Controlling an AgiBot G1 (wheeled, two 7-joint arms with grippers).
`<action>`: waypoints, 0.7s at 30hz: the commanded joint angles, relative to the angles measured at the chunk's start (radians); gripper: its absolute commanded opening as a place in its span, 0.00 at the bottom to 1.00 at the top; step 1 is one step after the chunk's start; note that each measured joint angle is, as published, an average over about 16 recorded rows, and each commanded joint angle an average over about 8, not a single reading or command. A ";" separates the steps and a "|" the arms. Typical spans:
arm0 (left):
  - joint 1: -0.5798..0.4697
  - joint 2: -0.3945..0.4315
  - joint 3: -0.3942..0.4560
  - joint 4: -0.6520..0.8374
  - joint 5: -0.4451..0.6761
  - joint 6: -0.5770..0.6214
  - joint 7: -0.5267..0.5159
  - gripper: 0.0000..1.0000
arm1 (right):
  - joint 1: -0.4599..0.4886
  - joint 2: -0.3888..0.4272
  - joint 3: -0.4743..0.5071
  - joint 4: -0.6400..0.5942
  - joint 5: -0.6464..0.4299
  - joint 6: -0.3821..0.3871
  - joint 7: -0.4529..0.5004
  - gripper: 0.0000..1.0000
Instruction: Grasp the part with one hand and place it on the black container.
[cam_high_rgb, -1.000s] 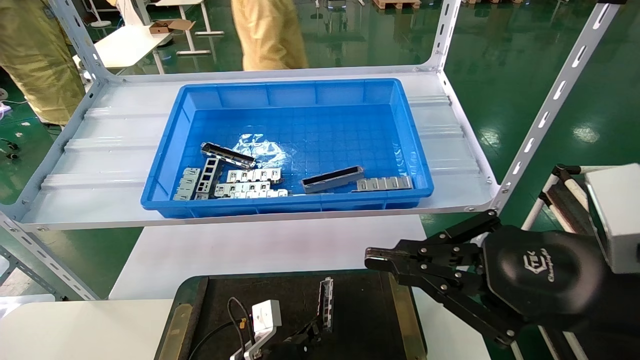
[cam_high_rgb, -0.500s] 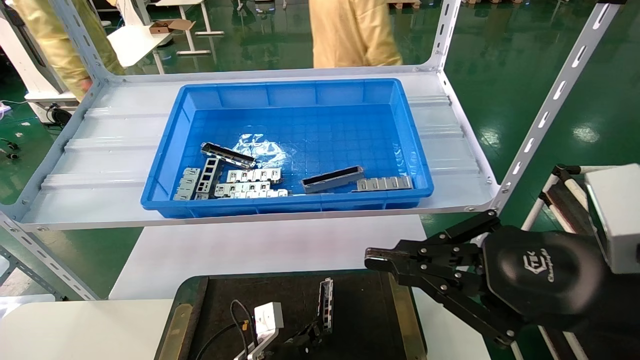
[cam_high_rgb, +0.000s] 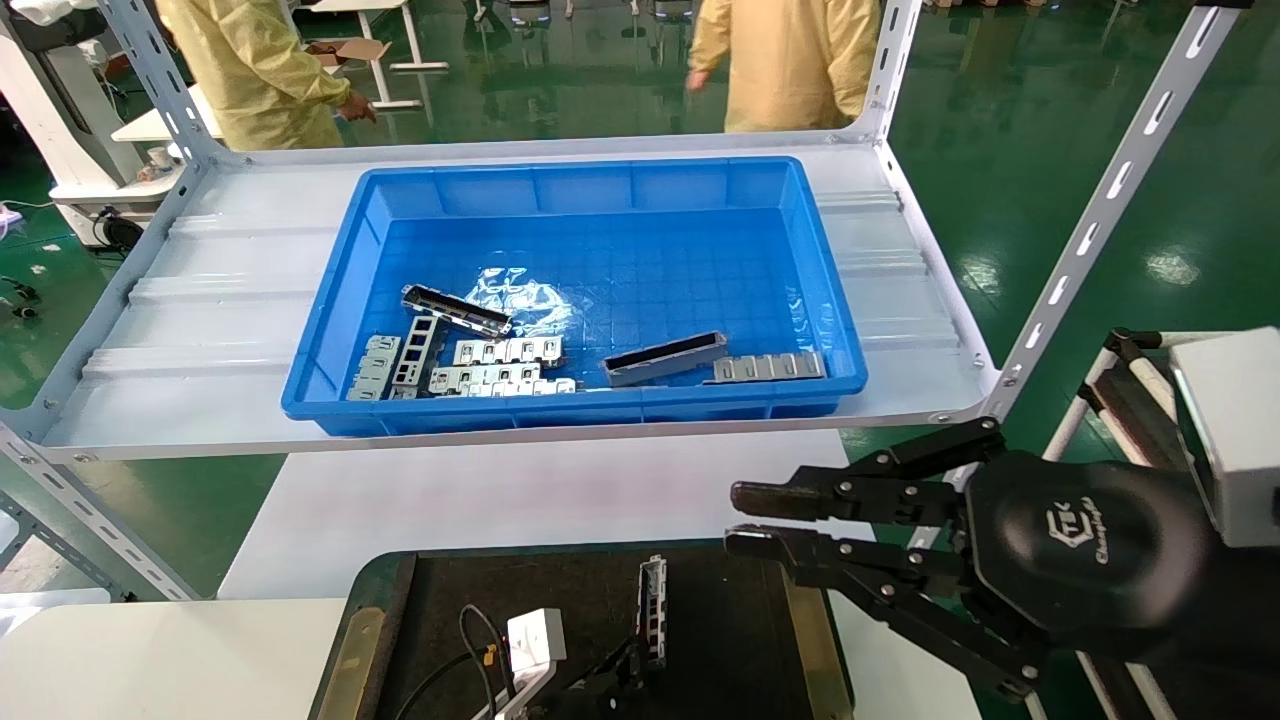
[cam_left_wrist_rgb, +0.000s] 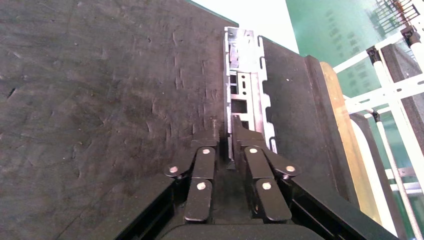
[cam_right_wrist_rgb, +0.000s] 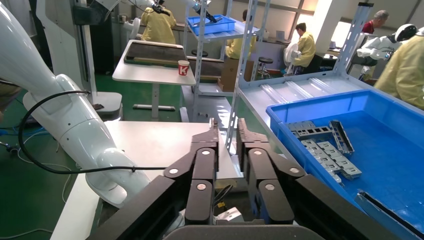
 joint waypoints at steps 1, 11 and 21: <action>0.002 0.002 -0.003 0.002 0.004 0.001 -0.002 1.00 | 0.000 0.000 0.000 0.000 0.000 0.000 0.000 1.00; 0.007 -0.035 -0.019 -0.054 0.031 0.015 -0.004 1.00 | 0.000 0.000 0.000 0.000 0.000 0.000 0.000 1.00; 0.017 -0.163 -0.046 -0.188 0.095 0.132 0.007 1.00 | 0.000 0.000 0.000 0.000 0.000 0.000 0.000 1.00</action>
